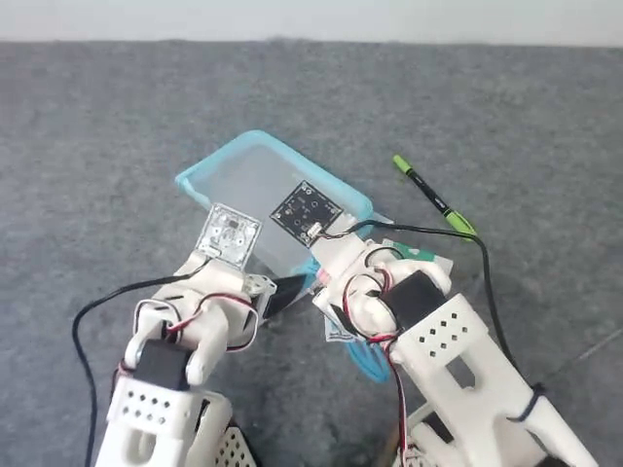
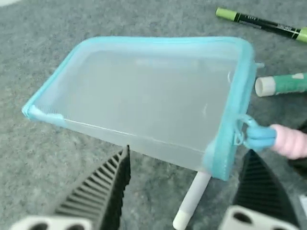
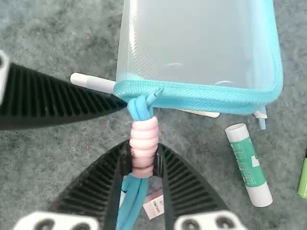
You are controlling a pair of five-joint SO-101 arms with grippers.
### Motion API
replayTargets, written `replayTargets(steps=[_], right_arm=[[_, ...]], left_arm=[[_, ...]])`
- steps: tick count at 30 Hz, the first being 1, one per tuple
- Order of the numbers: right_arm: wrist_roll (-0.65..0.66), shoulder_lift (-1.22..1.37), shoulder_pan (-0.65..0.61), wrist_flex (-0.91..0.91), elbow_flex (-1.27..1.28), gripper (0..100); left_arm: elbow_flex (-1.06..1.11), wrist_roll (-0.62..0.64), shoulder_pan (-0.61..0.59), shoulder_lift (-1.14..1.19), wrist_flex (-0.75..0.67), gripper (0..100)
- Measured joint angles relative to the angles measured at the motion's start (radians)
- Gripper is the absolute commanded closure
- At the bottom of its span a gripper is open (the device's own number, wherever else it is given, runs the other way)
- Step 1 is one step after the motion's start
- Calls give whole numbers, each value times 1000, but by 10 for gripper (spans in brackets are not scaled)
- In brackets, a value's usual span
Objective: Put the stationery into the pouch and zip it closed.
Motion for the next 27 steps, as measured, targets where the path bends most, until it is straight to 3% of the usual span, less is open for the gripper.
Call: replayTargets(steps=[10, 22, 27], right_arm=[[0, -29, 0, 51, -14, 992], [0, -55, -3, 66, -14, 992], [38, -64, -5, 100, -14, 992]], left_arm=[[31, -11, 0, -18, -48, 679], [31, -9, 0, 192, -189, 680], [31, -11, -77, 218, -215, 680]])
